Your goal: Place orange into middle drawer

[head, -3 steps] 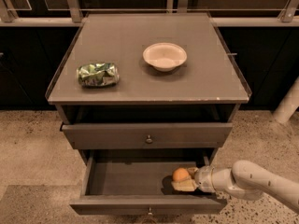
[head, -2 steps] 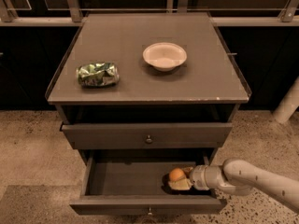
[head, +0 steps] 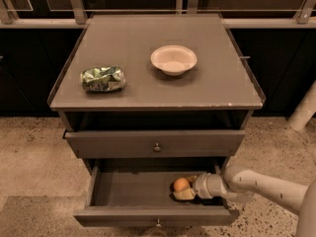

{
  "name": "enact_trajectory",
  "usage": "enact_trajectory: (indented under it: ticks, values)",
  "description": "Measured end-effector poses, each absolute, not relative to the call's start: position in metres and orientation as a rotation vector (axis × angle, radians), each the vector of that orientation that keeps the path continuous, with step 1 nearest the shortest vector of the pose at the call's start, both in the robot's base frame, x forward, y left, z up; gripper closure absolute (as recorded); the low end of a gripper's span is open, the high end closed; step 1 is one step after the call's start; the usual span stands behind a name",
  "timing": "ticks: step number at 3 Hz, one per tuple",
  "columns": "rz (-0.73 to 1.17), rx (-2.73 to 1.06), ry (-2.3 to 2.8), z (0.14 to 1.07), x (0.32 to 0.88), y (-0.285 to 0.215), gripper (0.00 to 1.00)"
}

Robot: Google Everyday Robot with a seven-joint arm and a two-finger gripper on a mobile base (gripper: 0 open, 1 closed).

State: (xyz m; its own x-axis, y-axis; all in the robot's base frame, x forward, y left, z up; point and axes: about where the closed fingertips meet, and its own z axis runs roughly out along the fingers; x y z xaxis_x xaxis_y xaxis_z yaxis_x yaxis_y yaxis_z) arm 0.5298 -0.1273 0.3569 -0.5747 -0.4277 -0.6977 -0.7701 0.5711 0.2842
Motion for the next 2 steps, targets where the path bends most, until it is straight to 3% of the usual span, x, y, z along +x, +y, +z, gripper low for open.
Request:
enact_trajectory:
  ticks: [1,2]
  values:
    - [0.784,-0.954,2.232,0.3569,0.5297,-0.1273,0.9]
    - [0.784,-0.954,2.232,0.3569,0.5297,-0.1272,0.67]
